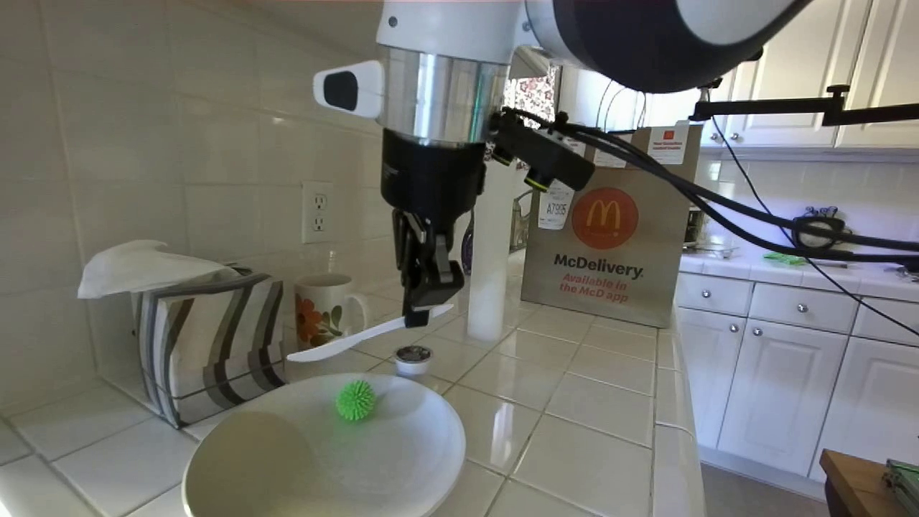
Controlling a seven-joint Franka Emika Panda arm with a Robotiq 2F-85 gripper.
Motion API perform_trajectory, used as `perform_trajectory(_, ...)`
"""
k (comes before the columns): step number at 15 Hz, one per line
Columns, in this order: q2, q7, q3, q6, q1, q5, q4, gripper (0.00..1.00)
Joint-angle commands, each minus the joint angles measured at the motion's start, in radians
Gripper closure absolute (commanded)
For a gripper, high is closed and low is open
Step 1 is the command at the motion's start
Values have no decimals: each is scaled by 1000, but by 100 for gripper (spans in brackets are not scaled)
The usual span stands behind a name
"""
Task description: Pick up the plastic knife and try to cut the green object on the plate
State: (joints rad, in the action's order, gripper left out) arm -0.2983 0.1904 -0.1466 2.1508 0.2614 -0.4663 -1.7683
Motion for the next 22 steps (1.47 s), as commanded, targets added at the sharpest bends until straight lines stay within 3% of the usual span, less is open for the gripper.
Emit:
perform_trajectory(1, 60, -123, 24, -12, 29, -148, -74, 99)
perform_trajectory(11, 55, -262, 6, 10, 23, -173, -143, 99)
perform_trajectory(22, -8, -295, 13, 19, 17, -167, -104, 99)
